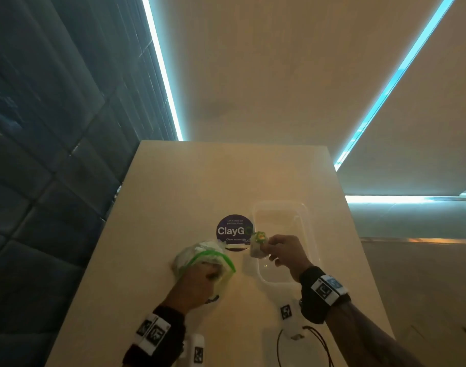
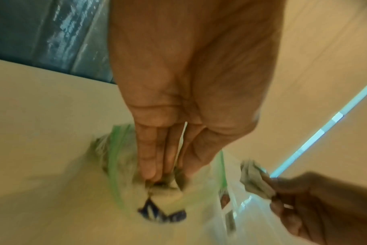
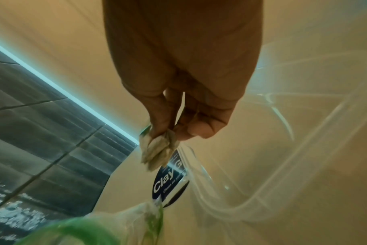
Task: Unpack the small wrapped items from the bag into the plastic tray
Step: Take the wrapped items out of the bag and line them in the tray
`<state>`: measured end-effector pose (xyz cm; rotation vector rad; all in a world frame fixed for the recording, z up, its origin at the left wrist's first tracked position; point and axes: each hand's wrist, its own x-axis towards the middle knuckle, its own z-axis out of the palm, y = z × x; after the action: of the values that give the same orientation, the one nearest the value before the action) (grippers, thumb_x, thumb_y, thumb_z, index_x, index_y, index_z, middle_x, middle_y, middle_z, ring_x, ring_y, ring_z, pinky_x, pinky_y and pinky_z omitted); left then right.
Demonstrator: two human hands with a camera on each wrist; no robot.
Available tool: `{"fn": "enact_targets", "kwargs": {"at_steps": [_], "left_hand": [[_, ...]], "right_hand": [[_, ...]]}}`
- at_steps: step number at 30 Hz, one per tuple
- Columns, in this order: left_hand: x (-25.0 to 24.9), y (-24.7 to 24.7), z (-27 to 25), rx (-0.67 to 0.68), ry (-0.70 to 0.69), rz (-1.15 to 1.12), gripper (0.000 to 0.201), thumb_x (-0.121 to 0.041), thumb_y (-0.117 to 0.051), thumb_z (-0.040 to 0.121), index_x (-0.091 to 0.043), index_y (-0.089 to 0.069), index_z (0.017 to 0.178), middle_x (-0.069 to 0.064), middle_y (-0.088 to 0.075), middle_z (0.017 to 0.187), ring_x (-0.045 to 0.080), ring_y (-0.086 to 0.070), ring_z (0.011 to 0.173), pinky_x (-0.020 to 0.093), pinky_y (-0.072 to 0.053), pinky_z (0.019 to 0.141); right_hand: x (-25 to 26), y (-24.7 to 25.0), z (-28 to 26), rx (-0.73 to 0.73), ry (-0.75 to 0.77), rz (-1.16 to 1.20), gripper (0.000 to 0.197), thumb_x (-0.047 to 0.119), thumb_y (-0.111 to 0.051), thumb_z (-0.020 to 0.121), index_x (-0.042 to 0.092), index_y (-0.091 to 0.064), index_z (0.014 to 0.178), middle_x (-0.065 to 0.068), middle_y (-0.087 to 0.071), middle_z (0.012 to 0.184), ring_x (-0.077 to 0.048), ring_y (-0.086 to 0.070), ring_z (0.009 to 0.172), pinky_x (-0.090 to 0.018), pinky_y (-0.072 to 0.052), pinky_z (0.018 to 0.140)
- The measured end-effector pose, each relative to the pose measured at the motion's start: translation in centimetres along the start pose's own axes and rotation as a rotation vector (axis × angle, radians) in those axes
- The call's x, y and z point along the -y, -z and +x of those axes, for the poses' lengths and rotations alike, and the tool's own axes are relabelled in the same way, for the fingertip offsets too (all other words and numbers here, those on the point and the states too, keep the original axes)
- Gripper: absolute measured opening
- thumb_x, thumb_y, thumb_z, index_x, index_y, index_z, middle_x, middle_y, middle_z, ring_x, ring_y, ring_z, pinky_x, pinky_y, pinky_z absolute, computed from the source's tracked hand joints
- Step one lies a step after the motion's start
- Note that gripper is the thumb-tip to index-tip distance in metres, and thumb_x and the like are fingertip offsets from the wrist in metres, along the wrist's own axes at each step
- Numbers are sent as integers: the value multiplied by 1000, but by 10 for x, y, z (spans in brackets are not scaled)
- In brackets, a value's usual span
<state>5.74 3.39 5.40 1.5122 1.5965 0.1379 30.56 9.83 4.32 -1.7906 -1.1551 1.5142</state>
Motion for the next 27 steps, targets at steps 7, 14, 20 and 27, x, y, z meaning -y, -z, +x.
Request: {"fn": "enact_targets", "kwargs": {"at_steps": [7, 14, 20, 27], "left_hand": [[14, -24, 10, -282, -18, 23, 15, -20, -61, 90, -34, -67, 91, -17, -67, 86, 2, -63, 77, 20, -53, 72], [15, -19, 7, -314, -4, 24, 8, -29, -60, 90, -36, -63, 93, -16, -63, 92, 4, -62, 80, 15, -47, 68], [7, -13, 3, -318, -44, 32, 19, -18, -60, 89, -36, -64, 91, -23, -59, 89, -7, -53, 83, -1, -36, 69], [8, -11, 4, -296, 8, 49, 23, -18, -58, 86, -41, -60, 89, -21, -63, 91, 2, -60, 92, 14, -45, 80]], "right_hand": [[29, 25, 53, -252, -25, -27, 6, 7, -72, 83, 7, -67, 86, -14, -69, 83, -20, -64, 60, -35, -56, 59], [43, 7, 108, -230, -68, -211, 4, 15, -74, 83, 12, -71, 84, -10, -71, 77, -25, -72, 68, -39, -62, 69], [27, -7, 125, -201, -91, -287, 16, 22, -70, 87, 11, -73, 98, -9, -73, 93, -21, -68, 77, -23, -52, 66], [19, -12, 130, -251, -57, -318, 31, 33, -70, 86, 7, -72, 102, -11, -73, 98, -26, -68, 90, -41, -54, 91]]}}
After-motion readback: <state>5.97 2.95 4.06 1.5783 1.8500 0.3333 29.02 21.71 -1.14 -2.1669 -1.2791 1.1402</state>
